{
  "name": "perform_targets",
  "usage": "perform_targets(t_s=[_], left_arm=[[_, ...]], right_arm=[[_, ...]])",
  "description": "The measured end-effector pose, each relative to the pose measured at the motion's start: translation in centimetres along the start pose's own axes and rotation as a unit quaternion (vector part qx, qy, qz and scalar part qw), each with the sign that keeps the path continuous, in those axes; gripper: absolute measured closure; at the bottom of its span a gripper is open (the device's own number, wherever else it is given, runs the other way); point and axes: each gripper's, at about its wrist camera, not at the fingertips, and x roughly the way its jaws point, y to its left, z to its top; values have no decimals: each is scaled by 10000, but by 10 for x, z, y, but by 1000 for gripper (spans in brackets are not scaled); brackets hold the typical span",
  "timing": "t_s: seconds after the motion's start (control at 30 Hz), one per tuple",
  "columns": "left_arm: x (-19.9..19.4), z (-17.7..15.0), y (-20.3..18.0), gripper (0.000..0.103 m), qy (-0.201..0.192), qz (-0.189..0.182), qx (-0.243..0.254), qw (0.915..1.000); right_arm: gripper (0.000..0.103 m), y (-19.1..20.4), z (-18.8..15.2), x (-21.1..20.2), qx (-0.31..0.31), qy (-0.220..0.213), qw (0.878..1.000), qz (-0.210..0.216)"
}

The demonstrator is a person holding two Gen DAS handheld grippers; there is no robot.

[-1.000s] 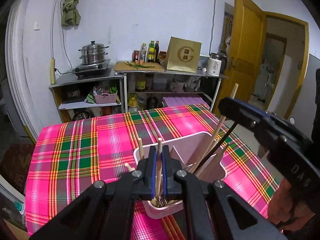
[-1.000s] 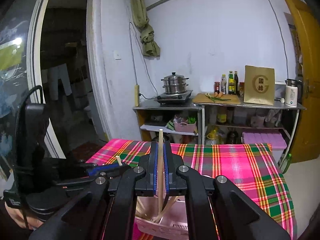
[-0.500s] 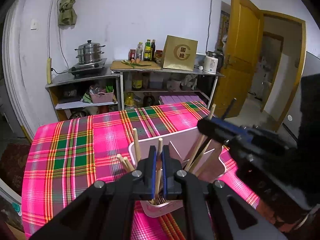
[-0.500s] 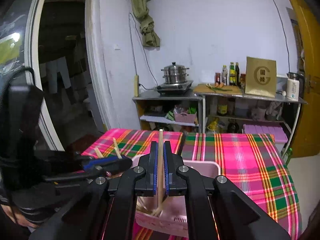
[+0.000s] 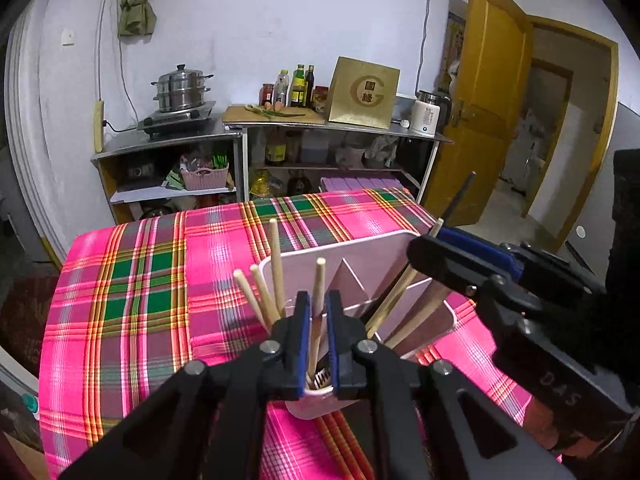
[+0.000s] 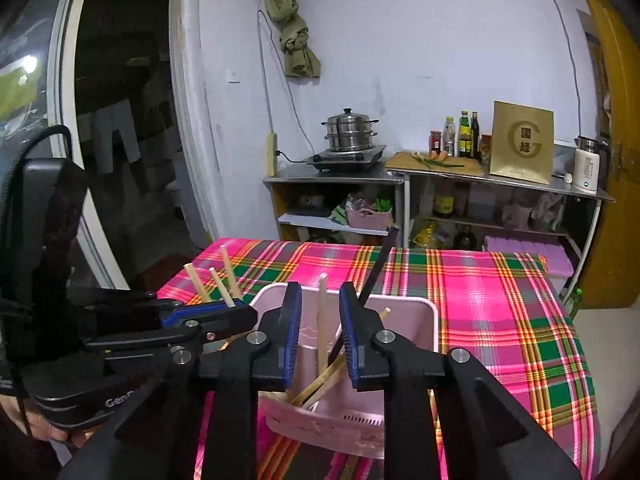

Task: Organize utensils
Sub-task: 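Lower both held chopsticks down into the pink basket, then open both tools to release the chopsticks and withdraw from the basket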

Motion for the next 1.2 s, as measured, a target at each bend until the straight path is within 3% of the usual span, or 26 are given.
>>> perform_targets(t_s=[0.07,0.27,0.57,0.87,1.2], left_arm=[[-5,-2,0,81,-23,-13,-21,10000],[-26,-18,-1,77,-146,19,-96,9998],[-69,-73,-17,77,-341,-24,-149,9993],[-99,-141,-47,75,-305,-174,-191,9992],[-124,-191,-69,75,-275,-198,-215,9992]], right_arm=[[81,1,-2,-6,-17,-28,10000,-3],[76,1,-11,-33,11,-96,10000,2],[76,4,-54,-93,77,-136,9998,-125],[76,12,-123,-149,181,276,9987,-383],[76,14,-169,-191,515,395,9972,-368]])
